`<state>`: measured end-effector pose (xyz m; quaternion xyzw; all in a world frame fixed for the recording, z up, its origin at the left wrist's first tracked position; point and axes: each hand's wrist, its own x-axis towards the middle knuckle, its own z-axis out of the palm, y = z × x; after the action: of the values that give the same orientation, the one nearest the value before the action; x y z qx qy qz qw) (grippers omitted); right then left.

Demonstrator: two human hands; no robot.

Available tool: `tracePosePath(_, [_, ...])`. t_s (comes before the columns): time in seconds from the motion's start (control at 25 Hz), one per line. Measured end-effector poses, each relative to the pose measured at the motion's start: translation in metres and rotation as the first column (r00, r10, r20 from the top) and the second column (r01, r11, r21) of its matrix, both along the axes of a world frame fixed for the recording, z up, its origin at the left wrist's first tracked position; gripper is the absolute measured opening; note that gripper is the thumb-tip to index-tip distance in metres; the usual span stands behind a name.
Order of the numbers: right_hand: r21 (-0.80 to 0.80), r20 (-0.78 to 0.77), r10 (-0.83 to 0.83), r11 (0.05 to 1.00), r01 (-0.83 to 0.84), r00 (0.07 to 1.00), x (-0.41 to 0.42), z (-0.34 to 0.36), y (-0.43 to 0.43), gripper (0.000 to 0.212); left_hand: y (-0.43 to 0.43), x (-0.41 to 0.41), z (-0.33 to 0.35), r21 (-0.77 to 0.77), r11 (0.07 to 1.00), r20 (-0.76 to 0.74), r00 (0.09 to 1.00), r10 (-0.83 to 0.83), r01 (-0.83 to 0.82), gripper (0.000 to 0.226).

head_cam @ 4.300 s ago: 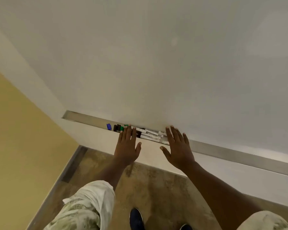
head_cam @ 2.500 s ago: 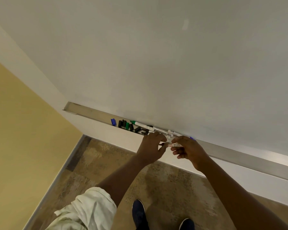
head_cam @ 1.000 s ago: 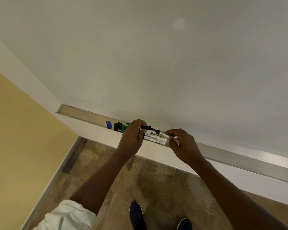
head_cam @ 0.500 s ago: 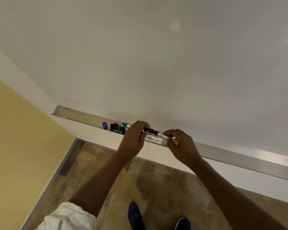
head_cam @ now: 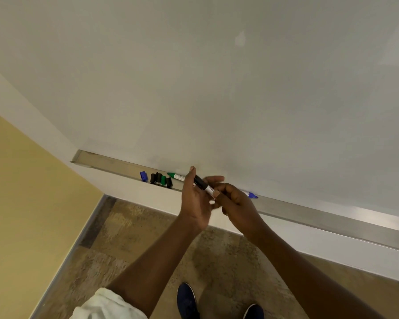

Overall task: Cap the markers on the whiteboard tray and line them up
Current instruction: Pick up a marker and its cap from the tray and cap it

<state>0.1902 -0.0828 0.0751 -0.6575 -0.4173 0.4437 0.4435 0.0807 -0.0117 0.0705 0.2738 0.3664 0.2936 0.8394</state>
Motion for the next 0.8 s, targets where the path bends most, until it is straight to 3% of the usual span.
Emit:
tracePosePath(0.12, [0.057,0.072,-0.044,0.998,0.04,0.996,-0.009,0.004,0.0,0.012,-0.011,0.005,0.004,-0.176,0.968,0.214,0.967,-0.141,0.18,0.11])
tracePosePath(0.2, [0.088,0.145,-0.072,0.994,0.06,0.987,-0.011,0.005,0.0,0.009,-0.014,0.008,0.009,-0.2,0.964,0.267,0.957,-0.115,0.172,0.112])
tracePosePath(0.4, [0.224,0.322,-0.126,0.973,0.054,0.938,-0.013,0.005,-0.006,0.006,-0.017,0.023,0.017,-0.199,0.98,0.226,0.974,0.014,0.032,0.097])
tracePosePath(0.68, [0.293,0.38,-0.245,0.947,0.134,0.892,-0.023,0.008,-0.006,0.009,-0.007,0.025,0.025,-0.133,0.99,0.226,0.974,-0.013,0.044,0.092])
tracePosePath(0.8, [0.319,0.331,-0.245,0.938,0.137,0.911,-0.024,0.008,-0.001,0.006,-0.003,0.026,0.024,-0.09,0.995,0.155,0.988,-0.028,0.043,0.092])
